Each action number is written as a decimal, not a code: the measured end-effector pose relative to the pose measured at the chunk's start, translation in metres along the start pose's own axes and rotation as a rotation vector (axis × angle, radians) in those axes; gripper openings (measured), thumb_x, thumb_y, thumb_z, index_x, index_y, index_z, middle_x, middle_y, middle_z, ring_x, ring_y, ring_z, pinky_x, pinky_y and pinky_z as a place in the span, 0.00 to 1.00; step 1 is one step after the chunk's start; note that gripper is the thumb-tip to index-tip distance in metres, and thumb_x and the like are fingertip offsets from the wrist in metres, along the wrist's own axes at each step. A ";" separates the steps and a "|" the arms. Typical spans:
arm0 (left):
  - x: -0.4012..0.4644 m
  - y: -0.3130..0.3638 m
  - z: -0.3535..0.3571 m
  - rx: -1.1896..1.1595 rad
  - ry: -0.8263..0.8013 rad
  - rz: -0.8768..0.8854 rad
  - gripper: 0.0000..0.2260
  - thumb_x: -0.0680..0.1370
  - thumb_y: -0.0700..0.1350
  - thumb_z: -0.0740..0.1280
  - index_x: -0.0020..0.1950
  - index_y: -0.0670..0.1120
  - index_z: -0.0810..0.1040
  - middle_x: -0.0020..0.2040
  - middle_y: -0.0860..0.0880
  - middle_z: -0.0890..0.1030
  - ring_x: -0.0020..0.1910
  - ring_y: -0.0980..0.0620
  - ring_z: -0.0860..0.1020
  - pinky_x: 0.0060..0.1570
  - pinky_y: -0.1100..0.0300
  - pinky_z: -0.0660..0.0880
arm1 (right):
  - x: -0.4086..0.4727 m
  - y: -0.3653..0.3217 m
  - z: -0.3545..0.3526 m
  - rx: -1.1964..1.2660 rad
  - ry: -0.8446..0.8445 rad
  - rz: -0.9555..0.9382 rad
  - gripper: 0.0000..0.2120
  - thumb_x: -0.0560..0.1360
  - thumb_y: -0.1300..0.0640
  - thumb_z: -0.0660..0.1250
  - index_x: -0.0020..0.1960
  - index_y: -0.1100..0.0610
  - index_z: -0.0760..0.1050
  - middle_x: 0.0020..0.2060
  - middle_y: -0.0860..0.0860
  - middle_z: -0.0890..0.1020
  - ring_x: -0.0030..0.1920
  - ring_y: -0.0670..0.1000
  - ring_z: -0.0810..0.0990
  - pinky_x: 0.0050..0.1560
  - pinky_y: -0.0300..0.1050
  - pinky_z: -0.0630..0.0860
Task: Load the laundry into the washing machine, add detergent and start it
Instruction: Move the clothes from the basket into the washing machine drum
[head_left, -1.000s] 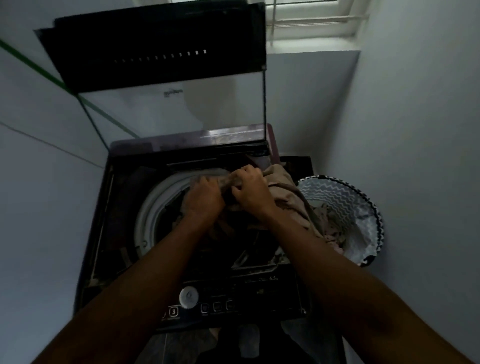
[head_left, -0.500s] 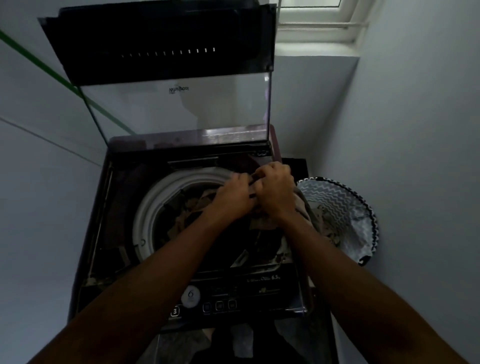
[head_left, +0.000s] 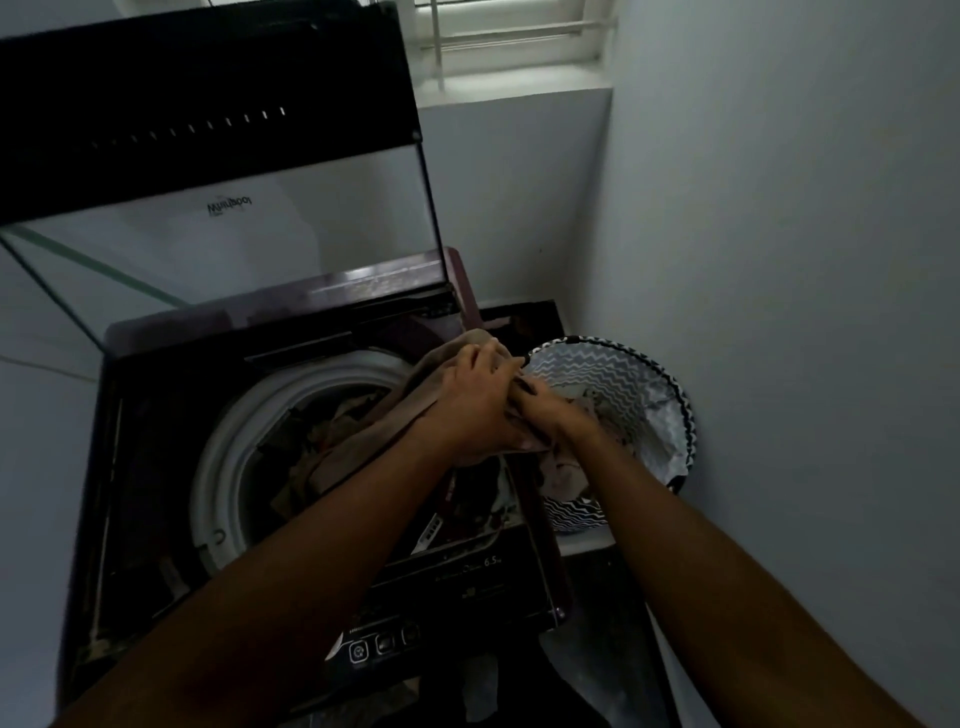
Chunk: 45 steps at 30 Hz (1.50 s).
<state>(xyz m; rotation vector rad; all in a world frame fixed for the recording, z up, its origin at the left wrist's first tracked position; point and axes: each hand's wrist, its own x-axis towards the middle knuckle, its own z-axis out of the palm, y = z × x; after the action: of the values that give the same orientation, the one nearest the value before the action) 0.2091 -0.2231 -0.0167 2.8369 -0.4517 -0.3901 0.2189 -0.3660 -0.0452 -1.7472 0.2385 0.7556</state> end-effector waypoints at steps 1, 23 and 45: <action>0.001 0.000 -0.001 -0.002 0.003 -0.001 0.51 0.58 0.69 0.75 0.77 0.56 0.60 0.78 0.45 0.56 0.75 0.40 0.53 0.71 0.42 0.62 | 0.001 0.000 -0.001 0.003 -0.014 0.022 0.23 0.80 0.43 0.61 0.71 0.52 0.67 0.56 0.51 0.78 0.47 0.47 0.80 0.40 0.40 0.79; -0.026 -0.025 -0.021 -0.279 0.160 -0.120 0.50 0.54 0.64 0.80 0.72 0.56 0.62 0.62 0.49 0.71 0.60 0.45 0.70 0.59 0.47 0.73 | -0.003 -0.057 0.045 -0.447 0.391 -0.208 0.09 0.70 0.56 0.67 0.49 0.57 0.75 0.44 0.56 0.81 0.43 0.57 0.79 0.40 0.44 0.71; -0.171 -0.163 -0.031 -0.296 0.566 -0.431 0.30 0.64 0.65 0.64 0.61 0.50 0.75 0.54 0.48 0.78 0.53 0.46 0.77 0.54 0.47 0.74 | -0.012 -0.092 0.248 -0.278 0.174 -0.556 0.09 0.68 0.58 0.69 0.36 0.53 0.68 0.30 0.45 0.74 0.31 0.46 0.72 0.33 0.45 0.71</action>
<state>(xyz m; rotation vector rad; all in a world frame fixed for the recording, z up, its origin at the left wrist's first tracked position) 0.1052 -0.0098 0.0056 2.5701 0.3065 0.2611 0.1674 -0.1108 0.0015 -2.0144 -0.2447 0.2377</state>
